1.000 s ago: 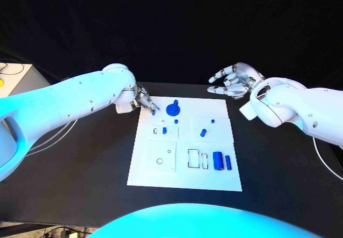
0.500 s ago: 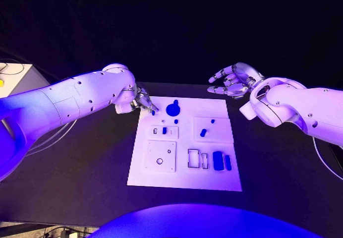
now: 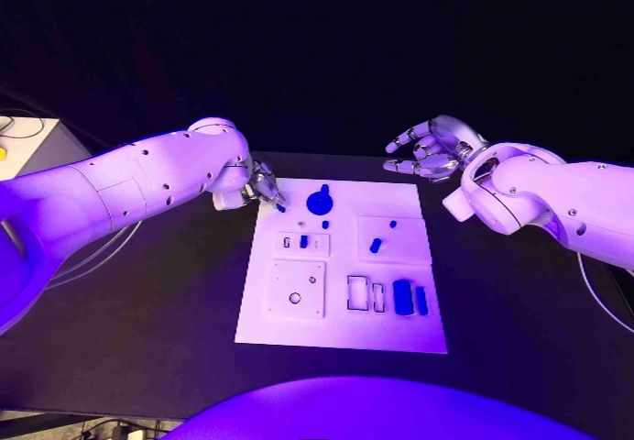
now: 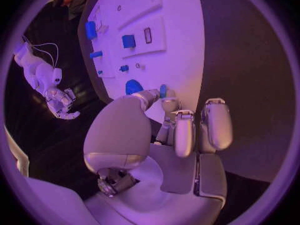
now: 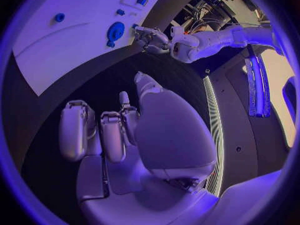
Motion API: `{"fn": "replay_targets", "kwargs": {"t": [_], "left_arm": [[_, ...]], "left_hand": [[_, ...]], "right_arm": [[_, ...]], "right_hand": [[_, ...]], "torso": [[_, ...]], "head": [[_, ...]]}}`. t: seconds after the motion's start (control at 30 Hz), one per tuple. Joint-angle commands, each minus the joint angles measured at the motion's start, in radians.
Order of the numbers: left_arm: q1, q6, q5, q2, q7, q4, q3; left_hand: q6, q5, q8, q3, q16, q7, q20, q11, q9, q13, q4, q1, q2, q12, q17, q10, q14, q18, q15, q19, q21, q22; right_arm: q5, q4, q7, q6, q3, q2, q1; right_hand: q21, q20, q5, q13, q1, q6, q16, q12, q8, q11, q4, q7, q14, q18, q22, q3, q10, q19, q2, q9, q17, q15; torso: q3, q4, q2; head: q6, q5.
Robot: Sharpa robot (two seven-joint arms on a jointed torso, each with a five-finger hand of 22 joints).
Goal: Assemble the parts on the task board
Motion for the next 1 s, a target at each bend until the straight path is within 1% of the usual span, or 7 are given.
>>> {"fn": "replay_targets", "kwargs": {"t": [0.03, 0.07, 0.1, 0.5, 0.8, 0.9, 1.0], "left_arm": [[0.000, 0.007, 0.032, 0.000, 0.009, 0.003, 0.000], [0.000, 0.007, 0.034, 0.000, 0.010, 0.002, 0.000], [0.000, 0.007, 0.036, 0.000, 0.011, 0.003, 0.000], [0.000, -0.074, 0.107, -0.033, 0.024, 0.049, 0.000], [0.000, -0.191, 0.173, -0.132, 0.011, 0.218, 0.001], [0.000, -0.233, 0.176, -0.167, 0.008, 0.282, 0.001], [-0.002, -0.269, 0.159, -0.198, 0.009, 0.342, -0.002]], "left_hand": [[-0.009, -0.027, 0.014, 0.055, -0.002, 0.001, -0.005, -0.003, 0.010, -0.004, -0.023, 0.015, 0.009, 0.000, 0.216, -0.001, 0.084, 0.010, -0.003, 0.000, -0.002, 0.002], [-0.015, -0.072, 0.022, 0.113, -0.001, 0.003, -0.005, -0.001, 0.012, -0.008, -0.044, 0.006, 0.004, -0.001, 0.216, -0.002, 0.084, 0.010, -0.002, -0.001, -0.002, 0.003], [-0.018, -0.080, 0.030, 0.158, -0.001, 0.004, -0.003, 0.001, 0.015, -0.009, -0.062, -0.009, -0.002, 0.001, 0.216, 0.000, 0.084, 0.010, 0.000, -0.001, -0.002, 0.004], [-0.020, -0.079, 0.087, 0.394, 0.007, 0.010, 0.000, 0.003, 0.036, -0.012, -0.204, -0.110, -0.028, 0.011, 0.228, 0.017, 0.090, 0.009, 0.002, 0.004, 0.005, 0.017], [0.005, -0.066, 0.104, 0.463, 0.023, 0.001, -0.006, -0.007, 0.035, 0.010, -0.251, -0.162, -0.047, 0.026, 0.258, 0.052, 0.102, 0.002, -0.007, 0.023, 0.023, 0.048], [0.019, -0.049, 0.109, 0.486, 0.026, -0.005, -0.011, -0.013, 0.033, 0.022, -0.265, -0.183, -0.060, 0.033, 0.263, 0.072, 0.104, 0.000, -0.012, 0.032, 0.031, 0.061], [0.035, -0.003, 0.116, 0.504, 0.026, -0.012, -0.017, -0.020, 0.030, 0.035, -0.277, -0.206, -0.075, 0.038, 0.263, 0.092, 0.104, -0.002, -0.019, 0.037, 0.035, 0.069]], "right_arm": [[-0.003, 0.000, 0.007, 0.014, 0.000, 0.001, 0.000], [-0.003, 0.000, 0.007, 0.014, 0.000, 0.001, 0.000], [-0.003, 0.000, 0.007, 0.014, 0.000, 0.001, 0.000], [-0.003, -0.002, 0.007, 0.015, 0.000, 0.002, 0.000], [-0.003, -0.006, 0.007, 0.014, 0.000, -0.001, 0.000], [-0.003, -0.009, 0.008, 0.012, 0.000, -0.003, 0.000], [-0.003, -0.012, 0.011, 0.009, 0.000, -0.003, 0.000]], "right_hand": [[-0.003, 0.001, 0.001, 0.083, -0.006, -0.006, -0.003, -0.002, 0.006, 0.000, 0.002, 0.001, 0.073, 0.014, 0.121, 0.006, -0.003, -0.005, 0.000, 0.001, 0.151, 0.003], [-0.003, 0.001, 0.001, 0.083, -0.006, -0.006, -0.003, -0.002, 0.006, 0.000, 0.002, 0.001, 0.073, 0.014, 0.121, 0.006, -0.003, -0.005, 0.000, 0.001, 0.151, 0.003], [-0.003, 0.001, 0.001, 0.083, -0.006, -0.006, -0.003, -0.002, 0.006, 0.000, 0.002, 0.001, 0.073, 0.014, 0.121, 0.006, -0.003, -0.005, 0.000, 0.001, 0.151, 0.003], [-0.003, 0.001, 0.001, 0.083, -0.006, -0.006, -0.003, -0.002, 0.006, 0.000, 0.002, 0.001, 0.073, 0.014, 0.121, 0.006, -0.003, -0.005, 0.000, 0.001, 0.151, 0.003], [-0.004, 0.001, 0.002, 0.082, -0.006, -0.006, -0.004, -0.002, 0.006, 0.000, 0.002, 0.001, 0.073, 0.014, 0.120, 0.007, -0.003, -0.005, -0.001, 0.002, 0.150, 0.003], [-0.004, 0.001, 0.002, 0.082, -0.006, -0.006, -0.004, -0.002, 0.006, 0.000, 0.002, 0.001, 0.073, 0.014, 0.120, 0.007, -0.003, -0.005, -0.001, 0.002, 0.150, 0.003], [-0.007, 0.001, 0.002, 0.080, -0.007, -0.006, -0.005, -0.004, 0.006, 0.000, 0.003, 0.001, 0.073, 0.015, 0.119, 0.007, -0.004, -0.006, -0.001, 0.002, 0.149, 0.003]], "torso": [[0.0001, 0.0003, 0.000], [0.0002, 0.0006, 0.000], [0.0002, 0.0004, 0.000], [0.0002, 0.0013, -0.002], [0.0007, 0.0030, -0.003], [0.0006, 0.0035, -0.003], [-0.0001, 0.0057, -0.005]], "head": [[0.000, 0.001], [0.000, 0.000], [0.000, 0.000], [0.000, 0.001], [0.000, 0.003], [0.000, 0.005], [0.000, 0.004]]}}
